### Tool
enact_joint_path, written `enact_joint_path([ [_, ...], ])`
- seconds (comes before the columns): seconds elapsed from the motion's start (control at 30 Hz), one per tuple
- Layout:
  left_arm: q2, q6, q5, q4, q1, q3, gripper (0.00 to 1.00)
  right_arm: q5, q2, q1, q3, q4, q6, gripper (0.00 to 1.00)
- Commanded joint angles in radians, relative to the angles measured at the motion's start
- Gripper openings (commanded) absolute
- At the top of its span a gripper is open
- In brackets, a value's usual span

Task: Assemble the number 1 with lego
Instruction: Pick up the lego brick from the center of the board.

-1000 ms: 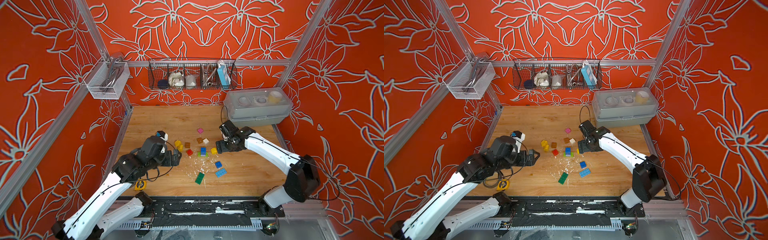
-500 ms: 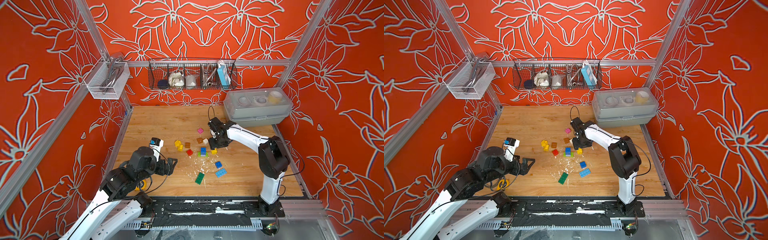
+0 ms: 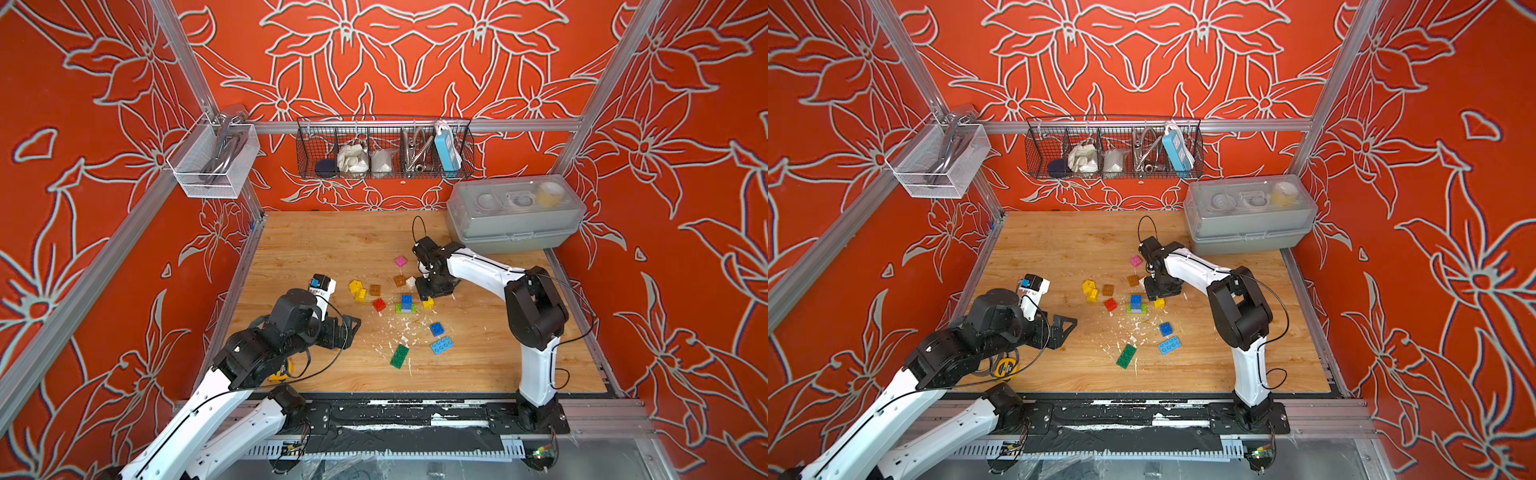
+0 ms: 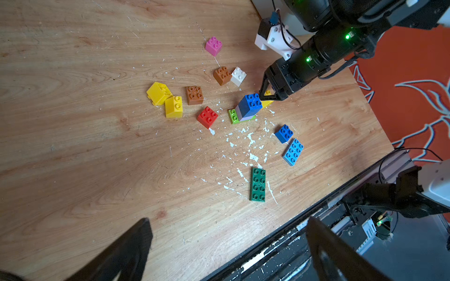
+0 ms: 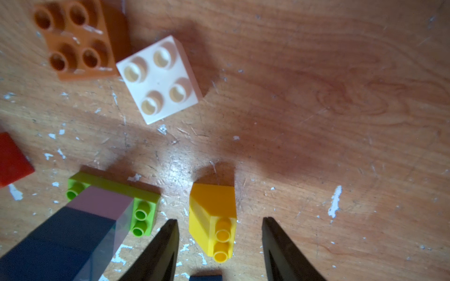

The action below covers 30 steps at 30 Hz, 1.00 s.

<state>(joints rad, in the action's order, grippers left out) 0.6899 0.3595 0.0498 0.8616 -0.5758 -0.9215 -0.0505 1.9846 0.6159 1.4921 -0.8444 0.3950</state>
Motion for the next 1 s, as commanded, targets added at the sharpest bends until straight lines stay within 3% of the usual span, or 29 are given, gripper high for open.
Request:
enact_joint_path([
  [0.0,0.004,-0.008,0.009,-0.016,0.001,0.007,0.99,-0.006,0.021,0.003,0.004,-0.005,0.023,0.59],
  [0.47,-0.001,-0.008,0.002,-0.016,0.001,0.007,0.98,0.034,0.061,0.016,0.006,-0.013,0.129,0.54],
  [0.7,-0.012,-0.008,-0.002,-0.018,0.002,0.007,0.98,0.045,0.064,0.02,0.008,-0.027,0.171,0.43],
  [0.97,-0.021,-0.008,-0.008,-0.018,0.003,0.009,0.98,0.059,0.077,0.022,0.008,-0.04,0.199,0.43],
])
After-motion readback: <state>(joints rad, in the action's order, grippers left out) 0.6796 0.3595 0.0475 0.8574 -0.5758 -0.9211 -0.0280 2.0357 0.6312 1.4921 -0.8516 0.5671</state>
